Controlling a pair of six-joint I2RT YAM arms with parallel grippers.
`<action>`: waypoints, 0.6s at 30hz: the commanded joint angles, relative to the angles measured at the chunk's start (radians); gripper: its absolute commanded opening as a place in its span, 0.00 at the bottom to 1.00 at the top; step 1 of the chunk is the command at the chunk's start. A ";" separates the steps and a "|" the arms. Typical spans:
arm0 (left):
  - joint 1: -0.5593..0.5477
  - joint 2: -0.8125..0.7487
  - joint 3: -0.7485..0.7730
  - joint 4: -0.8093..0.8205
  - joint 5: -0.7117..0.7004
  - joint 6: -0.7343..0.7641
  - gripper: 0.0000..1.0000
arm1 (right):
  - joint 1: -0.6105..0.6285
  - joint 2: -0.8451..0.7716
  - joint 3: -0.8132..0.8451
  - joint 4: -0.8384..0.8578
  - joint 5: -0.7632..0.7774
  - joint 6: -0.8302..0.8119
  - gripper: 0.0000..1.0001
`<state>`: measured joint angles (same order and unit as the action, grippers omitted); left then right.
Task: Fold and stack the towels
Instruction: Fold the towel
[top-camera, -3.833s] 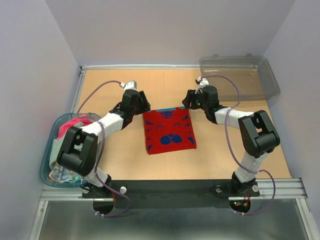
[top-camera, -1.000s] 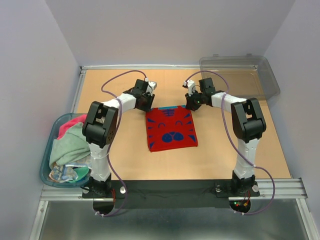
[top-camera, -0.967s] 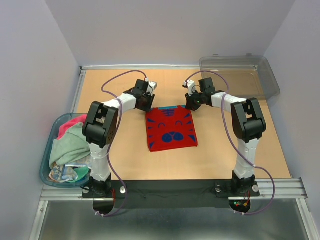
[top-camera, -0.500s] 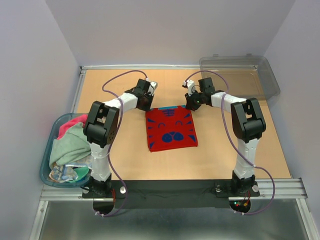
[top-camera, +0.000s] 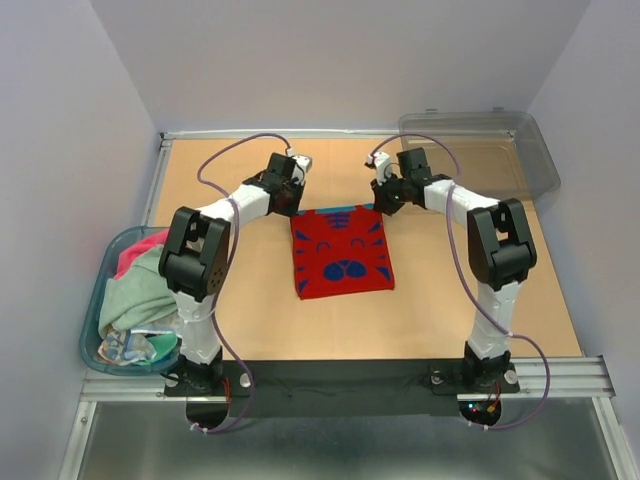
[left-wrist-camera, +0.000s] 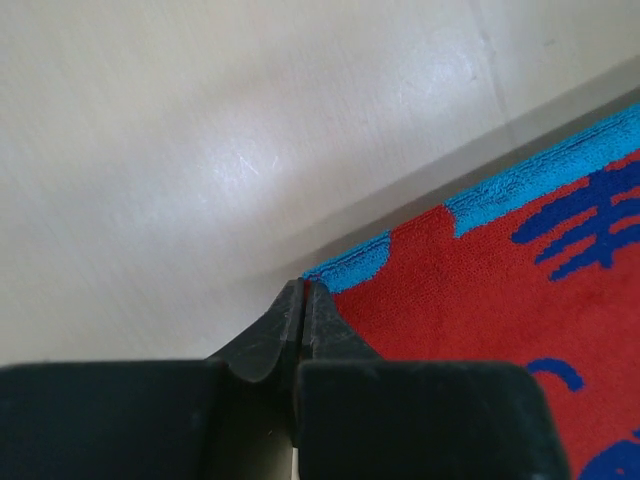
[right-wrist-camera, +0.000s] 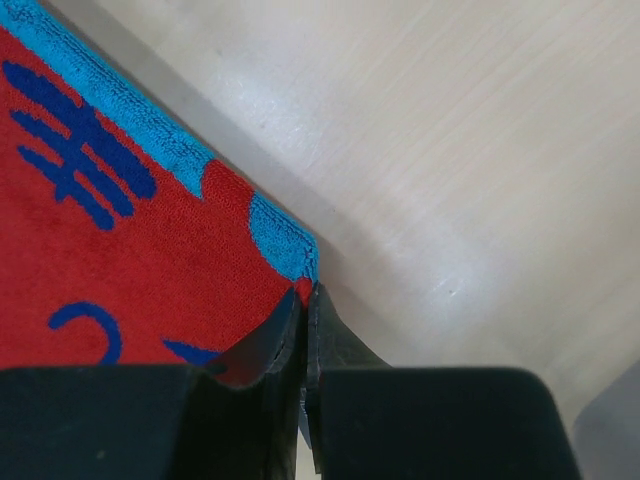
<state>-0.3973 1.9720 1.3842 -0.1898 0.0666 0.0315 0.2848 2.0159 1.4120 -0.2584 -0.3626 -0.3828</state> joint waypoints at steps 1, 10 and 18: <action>0.014 -0.153 -0.059 0.036 -0.027 -0.011 0.00 | -0.006 -0.117 -0.019 0.001 0.028 0.019 0.01; -0.031 -0.329 -0.269 0.108 -0.017 -0.108 0.00 | -0.001 -0.261 -0.160 0.002 -0.036 0.070 0.01; -0.113 -0.461 -0.433 0.142 -0.083 -0.248 0.00 | 0.001 -0.399 -0.304 0.002 -0.067 0.143 0.01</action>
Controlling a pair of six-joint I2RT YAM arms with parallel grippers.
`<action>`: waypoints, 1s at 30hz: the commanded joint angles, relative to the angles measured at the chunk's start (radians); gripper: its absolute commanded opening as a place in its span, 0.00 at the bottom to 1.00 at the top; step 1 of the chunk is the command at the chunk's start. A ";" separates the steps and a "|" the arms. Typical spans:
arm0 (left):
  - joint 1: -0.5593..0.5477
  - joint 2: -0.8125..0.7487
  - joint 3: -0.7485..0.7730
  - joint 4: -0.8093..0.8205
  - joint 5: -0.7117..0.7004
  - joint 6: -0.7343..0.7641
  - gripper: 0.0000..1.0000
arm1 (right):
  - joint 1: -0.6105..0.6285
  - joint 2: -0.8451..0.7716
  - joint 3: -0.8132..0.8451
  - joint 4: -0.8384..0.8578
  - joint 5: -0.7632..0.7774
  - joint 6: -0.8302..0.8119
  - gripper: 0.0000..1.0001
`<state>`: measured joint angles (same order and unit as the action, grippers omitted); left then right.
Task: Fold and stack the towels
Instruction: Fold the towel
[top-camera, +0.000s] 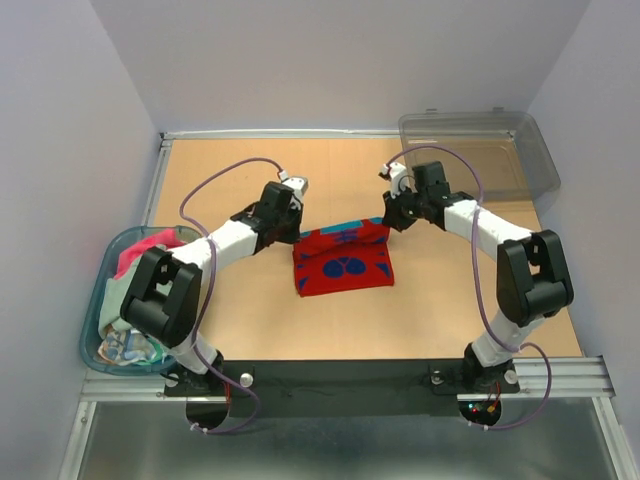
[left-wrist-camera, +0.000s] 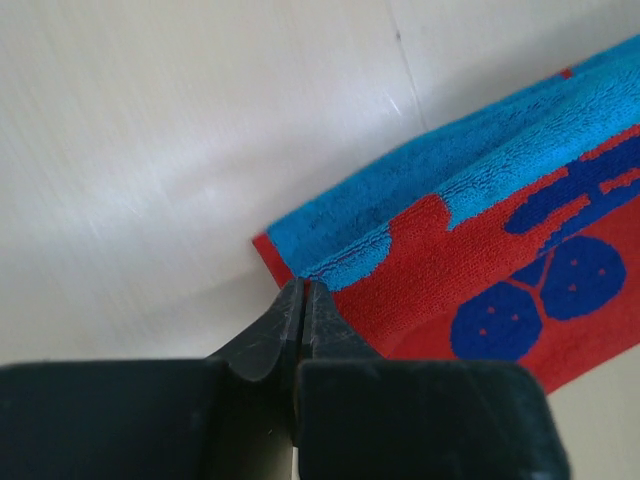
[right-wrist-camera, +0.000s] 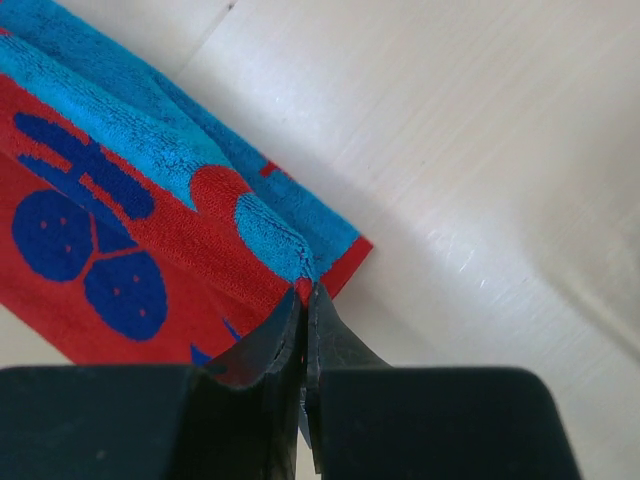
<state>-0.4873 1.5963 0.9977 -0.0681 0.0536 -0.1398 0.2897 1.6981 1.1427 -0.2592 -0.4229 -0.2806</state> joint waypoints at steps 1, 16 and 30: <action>-0.030 -0.097 -0.059 0.022 -0.093 -0.089 0.00 | -0.003 -0.093 -0.055 0.003 -0.005 0.050 0.00; -0.047 -0.127 -0.022 0.126 -0.308 -0.015 0.00 | -0.001 -0.045 0.018 0.057 0.015 0.029 0.01; 0.021 0.194 0.174 0.183 -0.310 0.028 0.34 | -0.001 0.274 0.245 0.074 0.104 -0.043 0.26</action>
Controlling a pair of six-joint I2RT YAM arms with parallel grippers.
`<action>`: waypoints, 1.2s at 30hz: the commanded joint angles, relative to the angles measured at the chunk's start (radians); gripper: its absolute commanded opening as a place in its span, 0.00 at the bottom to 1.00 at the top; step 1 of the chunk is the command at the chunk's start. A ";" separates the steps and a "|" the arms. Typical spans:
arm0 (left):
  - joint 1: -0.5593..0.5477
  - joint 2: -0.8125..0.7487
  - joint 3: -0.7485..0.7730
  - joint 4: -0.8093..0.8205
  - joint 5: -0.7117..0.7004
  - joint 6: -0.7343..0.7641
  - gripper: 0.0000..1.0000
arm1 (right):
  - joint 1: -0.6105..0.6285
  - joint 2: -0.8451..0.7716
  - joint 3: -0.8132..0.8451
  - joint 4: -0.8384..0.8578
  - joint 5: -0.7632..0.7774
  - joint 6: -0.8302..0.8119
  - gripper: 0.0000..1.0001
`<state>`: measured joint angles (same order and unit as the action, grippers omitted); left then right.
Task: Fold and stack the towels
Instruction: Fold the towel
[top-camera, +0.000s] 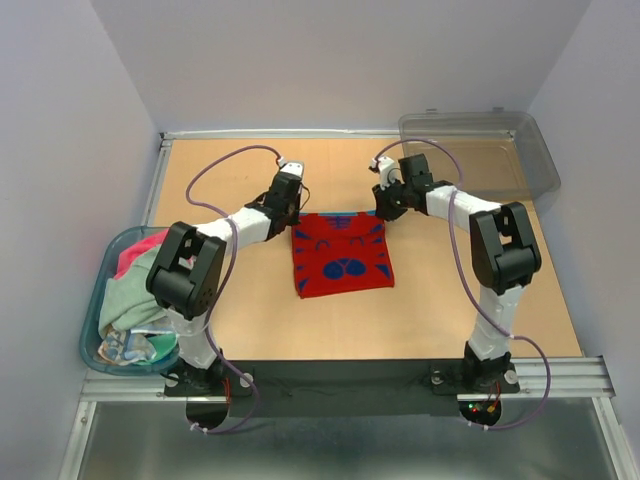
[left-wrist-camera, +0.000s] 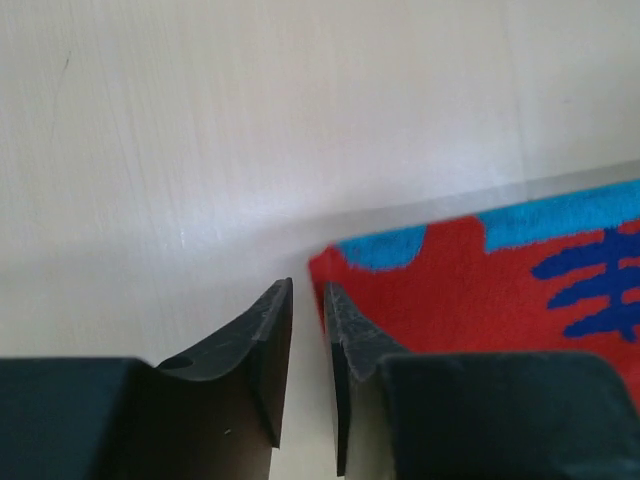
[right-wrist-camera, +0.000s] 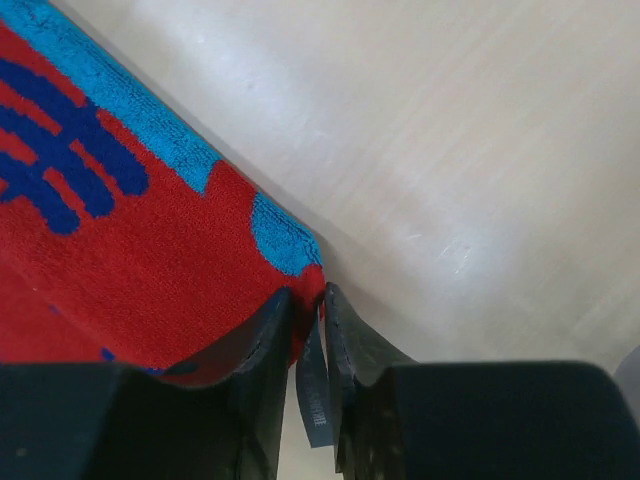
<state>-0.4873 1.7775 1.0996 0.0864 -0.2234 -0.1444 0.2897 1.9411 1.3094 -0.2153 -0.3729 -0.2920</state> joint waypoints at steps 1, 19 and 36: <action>0.024 0.020 0.085 0.026 -0.036 0.051 0.40 | -0.001 0.051 0.094 0.031 0.060 -0.035 0.29; 0.064 -0.035 0.151 -0.085 0.130 0.445 0.74 | -0.003 0.111 0.275 -0.174 0.000 -0.286 0.56; 0.079 0.083 0.270 -0.166 0.286 0.548 0.73 | -0.003 0.245 0.370 -0.291 -0.032 -0.371 0.49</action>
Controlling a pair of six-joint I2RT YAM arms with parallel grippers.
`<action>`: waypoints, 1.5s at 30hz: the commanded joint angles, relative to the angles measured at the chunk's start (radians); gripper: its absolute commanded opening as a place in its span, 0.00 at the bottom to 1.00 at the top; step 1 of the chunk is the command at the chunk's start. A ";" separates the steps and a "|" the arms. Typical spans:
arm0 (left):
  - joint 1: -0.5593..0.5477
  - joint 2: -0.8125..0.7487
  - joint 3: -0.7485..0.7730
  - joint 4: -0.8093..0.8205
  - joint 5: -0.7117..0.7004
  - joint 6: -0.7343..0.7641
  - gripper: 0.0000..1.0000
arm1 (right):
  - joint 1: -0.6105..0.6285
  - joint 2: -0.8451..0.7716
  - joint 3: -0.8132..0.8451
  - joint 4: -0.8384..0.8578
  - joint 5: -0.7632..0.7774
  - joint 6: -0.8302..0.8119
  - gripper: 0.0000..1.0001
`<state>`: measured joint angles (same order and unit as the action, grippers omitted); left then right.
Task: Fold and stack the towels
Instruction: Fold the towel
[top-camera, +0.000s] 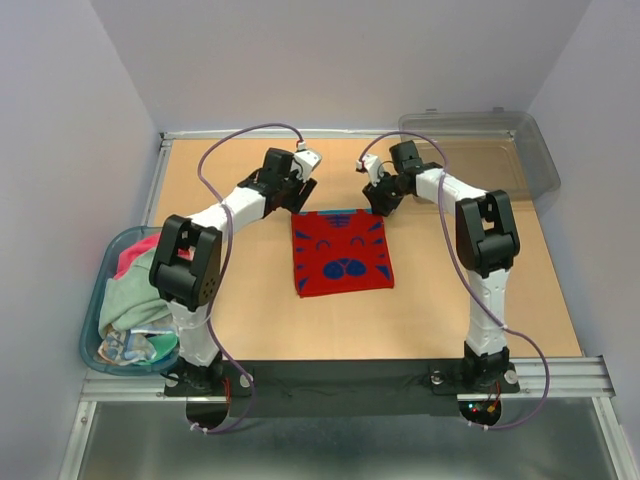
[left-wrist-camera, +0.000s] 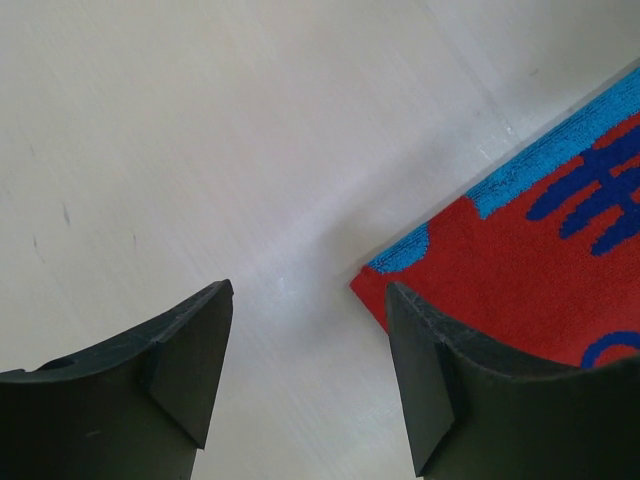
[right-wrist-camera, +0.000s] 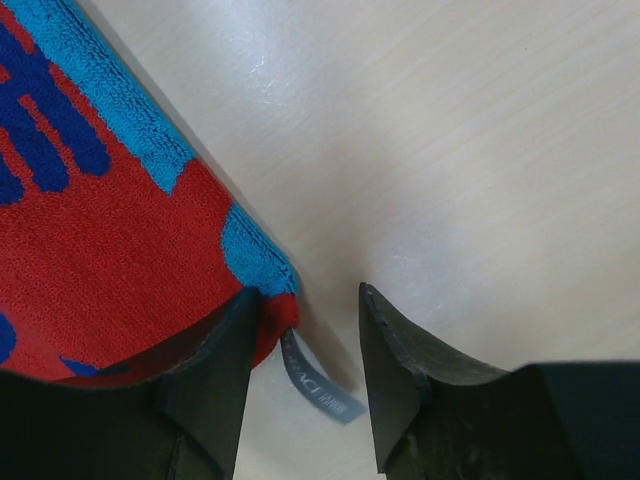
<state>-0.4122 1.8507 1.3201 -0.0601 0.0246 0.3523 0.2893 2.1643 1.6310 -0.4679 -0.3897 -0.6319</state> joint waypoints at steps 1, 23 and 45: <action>0.004 0.019 0.056 -0.024 0.041 0.062 0.73 | -0.002 0.028 0.050 -0.041 -0.011 -0.032 0.46; 0.055 0.238 0.212 -0.181 0.165 0.128 0.52 | -0.004 0.069 0.035 -0.071 -0.029 -0.048 0.07; 0.067 0.116 0.228 -0.136 0.173 0.033 0.52 | -0.002 0.057 0.033 -0.069 -0.023 -0.032 0.07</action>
<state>-0.3511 2.0754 1.5063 -0.2165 0.1886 0.4019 0.2893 2.1883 1.6600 -0.4988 -0.4301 -0.6613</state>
